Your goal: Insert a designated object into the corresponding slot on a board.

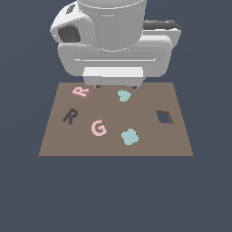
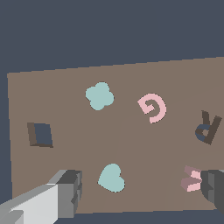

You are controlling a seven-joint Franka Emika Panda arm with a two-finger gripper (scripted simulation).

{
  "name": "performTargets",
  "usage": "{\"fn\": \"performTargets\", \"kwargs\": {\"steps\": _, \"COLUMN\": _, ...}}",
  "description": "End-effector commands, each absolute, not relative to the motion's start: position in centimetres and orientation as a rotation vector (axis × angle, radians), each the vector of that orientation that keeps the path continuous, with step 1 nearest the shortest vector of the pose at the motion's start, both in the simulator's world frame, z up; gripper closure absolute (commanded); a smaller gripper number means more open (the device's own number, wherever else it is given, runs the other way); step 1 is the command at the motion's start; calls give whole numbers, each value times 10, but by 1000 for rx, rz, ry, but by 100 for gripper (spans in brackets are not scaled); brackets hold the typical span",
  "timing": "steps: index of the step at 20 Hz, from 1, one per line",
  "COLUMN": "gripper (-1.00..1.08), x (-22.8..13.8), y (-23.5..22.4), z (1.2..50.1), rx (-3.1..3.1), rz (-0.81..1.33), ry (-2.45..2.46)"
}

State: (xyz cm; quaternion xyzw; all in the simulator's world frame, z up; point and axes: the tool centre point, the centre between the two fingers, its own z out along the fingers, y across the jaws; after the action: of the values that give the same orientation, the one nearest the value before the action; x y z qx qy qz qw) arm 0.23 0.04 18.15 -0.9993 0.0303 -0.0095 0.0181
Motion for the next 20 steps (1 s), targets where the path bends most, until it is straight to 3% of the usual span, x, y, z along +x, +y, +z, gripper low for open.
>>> {"fn": "performTargets", "kwargs": {"steps": 1, "gripper": -92, "x": 2, "y": 0, "z": 182, "rx": -3104, "rz": -30, "ry": 94}}
{"fn": "performTargets", "kwargs": {"steps": 20, "gripper": -92, "x": -26, "y": -11, "z": 159, "rx": -3100, "rz": -25, "ry": -252}}
